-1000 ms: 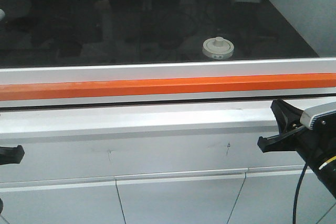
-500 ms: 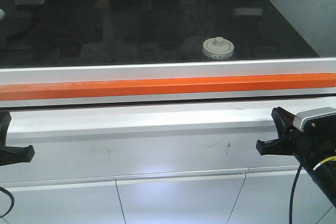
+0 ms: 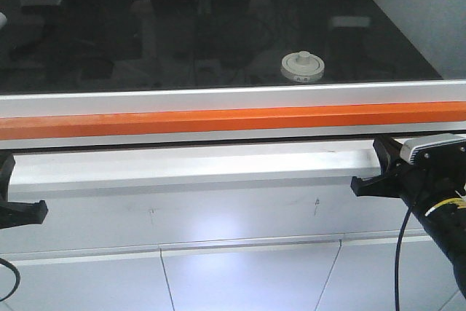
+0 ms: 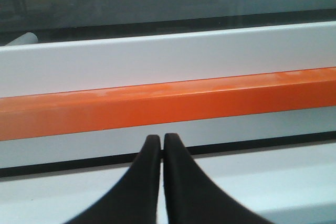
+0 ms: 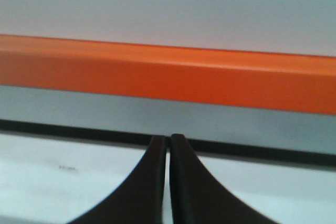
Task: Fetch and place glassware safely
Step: 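Raise both grippers up to the orange sash handle bar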
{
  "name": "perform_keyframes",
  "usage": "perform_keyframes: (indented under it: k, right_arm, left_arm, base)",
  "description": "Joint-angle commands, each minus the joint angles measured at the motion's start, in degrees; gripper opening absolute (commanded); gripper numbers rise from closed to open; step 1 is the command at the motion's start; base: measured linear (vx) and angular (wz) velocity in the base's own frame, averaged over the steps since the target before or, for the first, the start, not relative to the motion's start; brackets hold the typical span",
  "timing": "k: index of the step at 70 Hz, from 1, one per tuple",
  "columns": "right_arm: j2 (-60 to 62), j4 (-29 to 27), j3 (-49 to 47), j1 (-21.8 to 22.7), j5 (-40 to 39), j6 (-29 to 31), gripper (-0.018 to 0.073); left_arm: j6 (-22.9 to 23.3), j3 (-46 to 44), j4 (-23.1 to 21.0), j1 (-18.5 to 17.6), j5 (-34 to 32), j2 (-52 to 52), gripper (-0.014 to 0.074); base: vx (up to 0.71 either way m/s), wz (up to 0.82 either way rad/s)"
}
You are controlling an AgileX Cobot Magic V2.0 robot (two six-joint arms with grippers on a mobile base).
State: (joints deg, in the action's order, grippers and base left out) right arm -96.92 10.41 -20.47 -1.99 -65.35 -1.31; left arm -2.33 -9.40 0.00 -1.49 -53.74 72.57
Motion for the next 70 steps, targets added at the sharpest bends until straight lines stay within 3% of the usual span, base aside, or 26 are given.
perform_keyframes:
  k: [1,70]
  right_arm:
    - [0.79,-0.09,-2.57,-0.02,-8.59,0.65,-0.0001]
    - [-4.66,0.40,-11.70,-0.02,-5.99,0.59,-0.0001]
  left_arm:
    - [0.53,-1.23,0.00,-0.01,-4.69,-0.55,0.0000]
    - [0.53,-1.23,0.00,-0.01,-3.01,1.10,0.0000]
  base:
    - [0.00,0.00]
    - [0.00,0.00]
